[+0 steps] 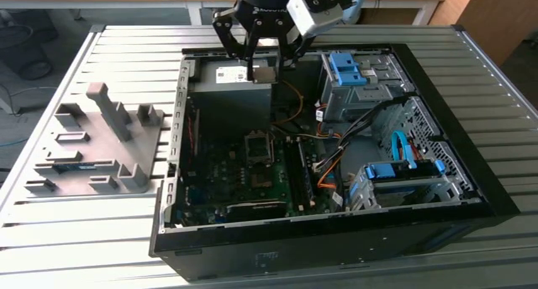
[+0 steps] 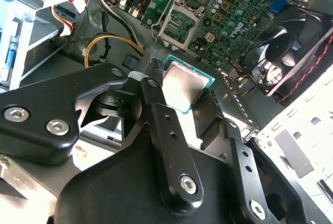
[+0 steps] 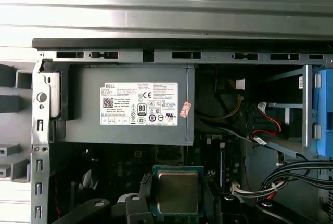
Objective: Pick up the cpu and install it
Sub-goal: 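Pick up the cpu and move it towards the insertion slot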
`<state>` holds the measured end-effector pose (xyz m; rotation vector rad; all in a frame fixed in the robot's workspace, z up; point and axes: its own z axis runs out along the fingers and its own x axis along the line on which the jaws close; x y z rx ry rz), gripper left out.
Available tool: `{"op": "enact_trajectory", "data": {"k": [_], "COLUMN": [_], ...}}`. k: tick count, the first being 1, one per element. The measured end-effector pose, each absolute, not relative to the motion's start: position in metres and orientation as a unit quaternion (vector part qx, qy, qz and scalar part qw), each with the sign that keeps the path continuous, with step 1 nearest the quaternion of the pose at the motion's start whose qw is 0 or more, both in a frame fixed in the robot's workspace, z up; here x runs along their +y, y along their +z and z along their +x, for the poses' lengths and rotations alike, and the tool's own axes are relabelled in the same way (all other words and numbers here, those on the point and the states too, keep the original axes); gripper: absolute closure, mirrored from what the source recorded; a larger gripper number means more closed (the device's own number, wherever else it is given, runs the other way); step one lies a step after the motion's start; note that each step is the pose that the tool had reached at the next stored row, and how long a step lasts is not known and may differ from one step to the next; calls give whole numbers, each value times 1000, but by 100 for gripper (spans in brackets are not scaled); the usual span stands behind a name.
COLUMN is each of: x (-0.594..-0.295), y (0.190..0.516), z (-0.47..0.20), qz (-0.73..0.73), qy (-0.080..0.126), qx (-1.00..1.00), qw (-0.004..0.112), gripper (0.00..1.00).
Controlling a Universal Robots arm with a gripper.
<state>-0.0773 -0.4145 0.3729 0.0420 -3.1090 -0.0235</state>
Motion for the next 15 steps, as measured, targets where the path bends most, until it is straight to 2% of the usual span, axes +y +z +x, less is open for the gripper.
{"op": "enact_trajectory", "data": {"k": [15], "x": [-418], "y": [368], "z": [-77], "qz": [14], "qy": [-8], "qx": [-1000], "qw": [16], "gripper": [53]}}
